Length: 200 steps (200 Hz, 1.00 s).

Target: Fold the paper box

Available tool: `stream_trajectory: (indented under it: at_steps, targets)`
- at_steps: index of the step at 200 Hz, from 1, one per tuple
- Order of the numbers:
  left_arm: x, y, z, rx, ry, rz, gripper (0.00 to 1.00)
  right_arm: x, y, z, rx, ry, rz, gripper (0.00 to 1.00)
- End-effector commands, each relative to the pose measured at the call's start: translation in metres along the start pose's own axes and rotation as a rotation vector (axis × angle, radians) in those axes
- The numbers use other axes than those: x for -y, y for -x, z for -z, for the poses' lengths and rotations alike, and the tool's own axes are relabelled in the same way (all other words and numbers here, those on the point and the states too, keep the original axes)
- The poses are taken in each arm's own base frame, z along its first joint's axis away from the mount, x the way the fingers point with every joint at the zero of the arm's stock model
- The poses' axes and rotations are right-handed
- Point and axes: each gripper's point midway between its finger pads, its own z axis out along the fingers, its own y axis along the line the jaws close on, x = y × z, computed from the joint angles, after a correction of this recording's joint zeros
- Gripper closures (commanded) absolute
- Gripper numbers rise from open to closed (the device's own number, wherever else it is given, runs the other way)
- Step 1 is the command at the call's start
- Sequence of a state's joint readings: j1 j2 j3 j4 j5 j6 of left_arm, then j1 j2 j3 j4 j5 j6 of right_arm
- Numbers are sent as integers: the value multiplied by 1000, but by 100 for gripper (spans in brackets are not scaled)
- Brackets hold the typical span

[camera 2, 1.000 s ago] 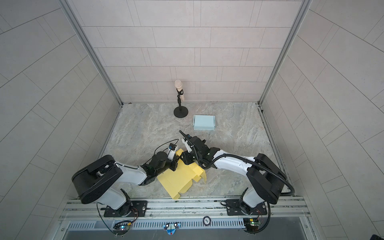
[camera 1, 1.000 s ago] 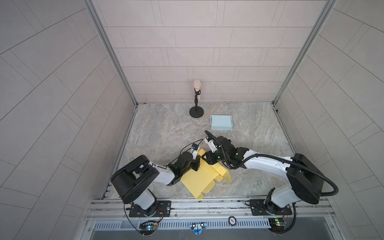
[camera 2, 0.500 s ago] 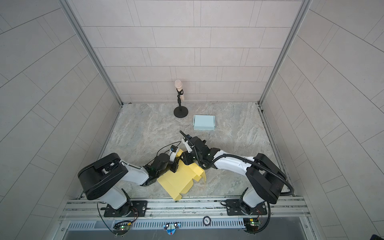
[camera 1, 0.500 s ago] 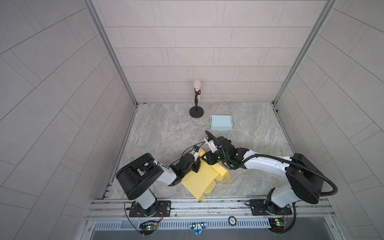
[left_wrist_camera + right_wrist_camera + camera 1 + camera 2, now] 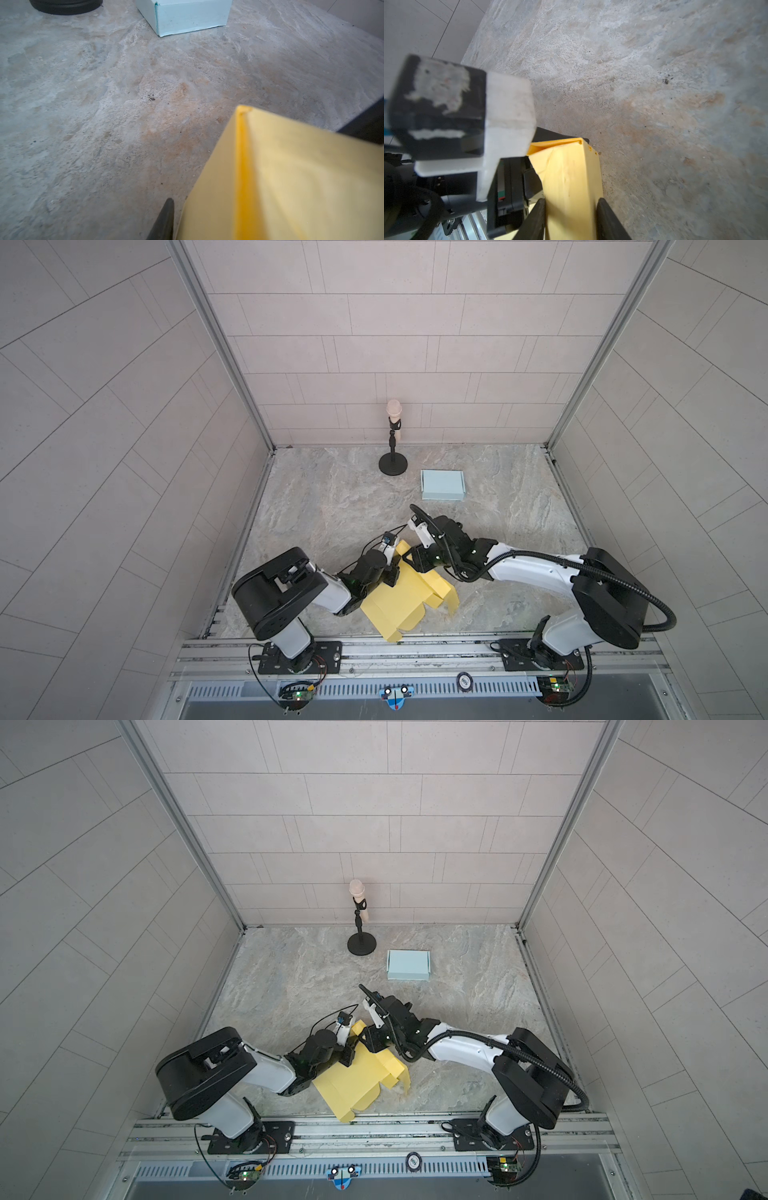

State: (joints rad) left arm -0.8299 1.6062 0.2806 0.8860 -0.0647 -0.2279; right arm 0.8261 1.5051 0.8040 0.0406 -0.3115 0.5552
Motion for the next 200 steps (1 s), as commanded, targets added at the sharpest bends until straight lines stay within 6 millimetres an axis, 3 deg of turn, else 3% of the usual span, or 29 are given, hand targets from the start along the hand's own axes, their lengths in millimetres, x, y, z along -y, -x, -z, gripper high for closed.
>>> stream_trajectory:
  at_steps: [1, 70, 140, 200]
  targets:
    - [7, 6, 8, 32, -36, 17, 73, -3, -3, 6, -2, -2, -6, 58]
    - [8, 15, 19, 58, -44, 11, 70, -8, 1, 10, 11, -2, 6, 55]
    - [7, 24, 25, 78, -40, 5, 86, -12, 5, 14, 24, 3, 8, 55]
    - [6, 24, 26, 78, -36, 1, 85, -14, 12, 22, 46, 1, 9, 50]
